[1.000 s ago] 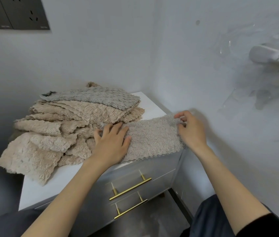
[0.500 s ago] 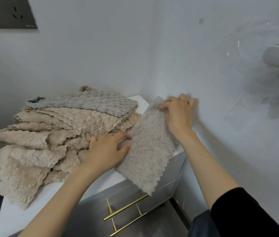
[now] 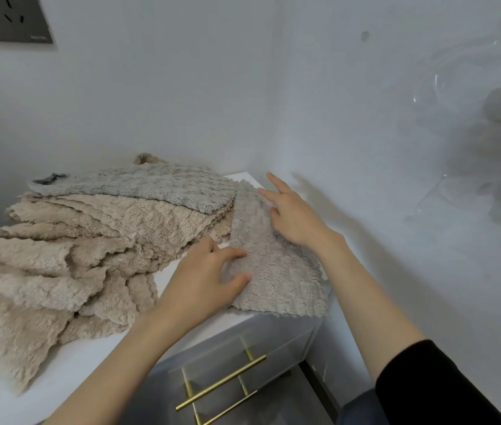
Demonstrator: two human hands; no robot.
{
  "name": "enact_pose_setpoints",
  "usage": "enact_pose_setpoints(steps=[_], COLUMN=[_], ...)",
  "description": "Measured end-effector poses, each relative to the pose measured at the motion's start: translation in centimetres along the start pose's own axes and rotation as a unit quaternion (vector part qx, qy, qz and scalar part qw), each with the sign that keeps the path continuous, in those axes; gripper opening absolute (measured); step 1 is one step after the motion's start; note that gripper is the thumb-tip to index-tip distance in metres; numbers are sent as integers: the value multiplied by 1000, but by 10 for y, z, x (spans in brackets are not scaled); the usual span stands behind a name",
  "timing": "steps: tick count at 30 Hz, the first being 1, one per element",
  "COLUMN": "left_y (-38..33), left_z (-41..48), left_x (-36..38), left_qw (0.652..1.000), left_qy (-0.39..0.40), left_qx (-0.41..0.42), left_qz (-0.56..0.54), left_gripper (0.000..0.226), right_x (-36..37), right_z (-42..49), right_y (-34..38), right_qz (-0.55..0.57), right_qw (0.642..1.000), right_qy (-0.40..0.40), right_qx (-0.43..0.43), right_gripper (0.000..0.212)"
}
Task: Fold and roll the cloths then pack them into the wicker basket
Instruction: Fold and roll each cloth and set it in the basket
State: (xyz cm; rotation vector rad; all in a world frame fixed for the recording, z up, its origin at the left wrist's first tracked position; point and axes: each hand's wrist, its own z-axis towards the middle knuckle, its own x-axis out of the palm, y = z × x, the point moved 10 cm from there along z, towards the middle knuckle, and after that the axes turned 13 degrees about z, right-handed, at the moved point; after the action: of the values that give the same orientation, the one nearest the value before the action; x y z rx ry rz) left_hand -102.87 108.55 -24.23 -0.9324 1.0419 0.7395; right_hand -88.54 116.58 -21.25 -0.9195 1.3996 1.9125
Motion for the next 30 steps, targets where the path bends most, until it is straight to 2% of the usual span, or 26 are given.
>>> enact_pose_setpoints(steps=[3,6,10,12,16,18,21,23,26,30], left_y=[-11,-22,-24,-25,-26,-25,-26,-25,-23,-25], left_z=[-3,-7,-13,-17,-26,-30,-32,-32,-34,-31], left_x=[-7,-9,-7,-5,2,5,8,8,7,7], left_qw=[997,993,991,989,983,980,979,979,979,981], left_qy=[-28,-23,10,26,62,74,79,76,74,62], left_qx=[54,100,123,133,145,144,140,133,121,119], left_qz=[44,64,55,58,93,113,127,137,146,140], left_gripper=[40,35,41,48,65,70,71,72,72,68], right_x=[-11,-20,-9,-2,11,17,15,7,-5,-16], right_z=[-15,-37,-75,-97,-135,-147,-155,-155,-152,-150], right_y=[3,11,26,32,35,37,40,35,19,-3], right_qz=[45,49,48,48,-22,-77,-100,-45,65,166], right_qw=[999,999,994,989,987,985,985,991,996,986], right_qy=[-6,4,101,137,158,146,97,73,40,-21], right_qx=[-2,-10,-3,0,-19,-51,-102,-100,-46,20], right_gripper=[36,23,7,12,44,50,42,36,27,12])
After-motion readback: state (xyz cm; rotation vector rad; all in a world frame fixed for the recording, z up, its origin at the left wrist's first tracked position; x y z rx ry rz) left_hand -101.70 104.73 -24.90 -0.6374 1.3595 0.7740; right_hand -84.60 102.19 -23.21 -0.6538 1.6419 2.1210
